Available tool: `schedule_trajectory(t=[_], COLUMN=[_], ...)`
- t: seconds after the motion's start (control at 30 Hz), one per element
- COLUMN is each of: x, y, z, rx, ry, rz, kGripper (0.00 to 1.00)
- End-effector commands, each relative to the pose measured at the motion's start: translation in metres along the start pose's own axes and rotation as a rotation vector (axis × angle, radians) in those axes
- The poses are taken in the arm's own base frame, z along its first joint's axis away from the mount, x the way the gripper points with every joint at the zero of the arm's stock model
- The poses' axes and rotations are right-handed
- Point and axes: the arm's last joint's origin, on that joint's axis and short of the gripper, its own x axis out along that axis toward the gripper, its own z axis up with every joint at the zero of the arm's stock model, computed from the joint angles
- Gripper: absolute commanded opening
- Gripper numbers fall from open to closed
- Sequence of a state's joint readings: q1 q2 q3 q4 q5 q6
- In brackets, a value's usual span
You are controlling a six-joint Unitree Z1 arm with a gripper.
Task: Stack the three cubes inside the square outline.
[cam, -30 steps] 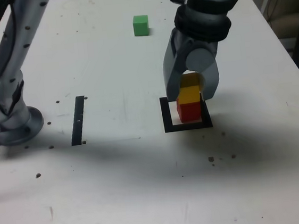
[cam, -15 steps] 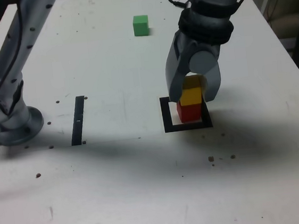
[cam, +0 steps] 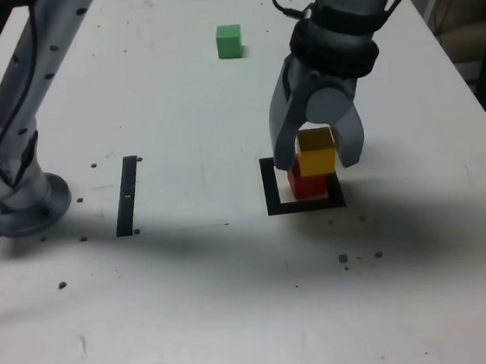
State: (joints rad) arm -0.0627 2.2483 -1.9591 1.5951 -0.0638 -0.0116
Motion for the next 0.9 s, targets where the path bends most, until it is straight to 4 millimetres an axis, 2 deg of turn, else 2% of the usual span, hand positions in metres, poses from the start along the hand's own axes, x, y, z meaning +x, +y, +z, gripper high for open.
schedule_trajectory(t=[0.0, 0.53, 0.87], x=[-0.003, -0.007, -0.028], y=[0.000, 0.000, 0.011], z=[-0.004, -0.018, -0.047], rx=[-0.004, -0.016, -0.043], ry=[0.001, 0.003, -0.053], rz=[0.001, 0.001, 0.032], kGripper=[0.99, 0.99, 0.99])
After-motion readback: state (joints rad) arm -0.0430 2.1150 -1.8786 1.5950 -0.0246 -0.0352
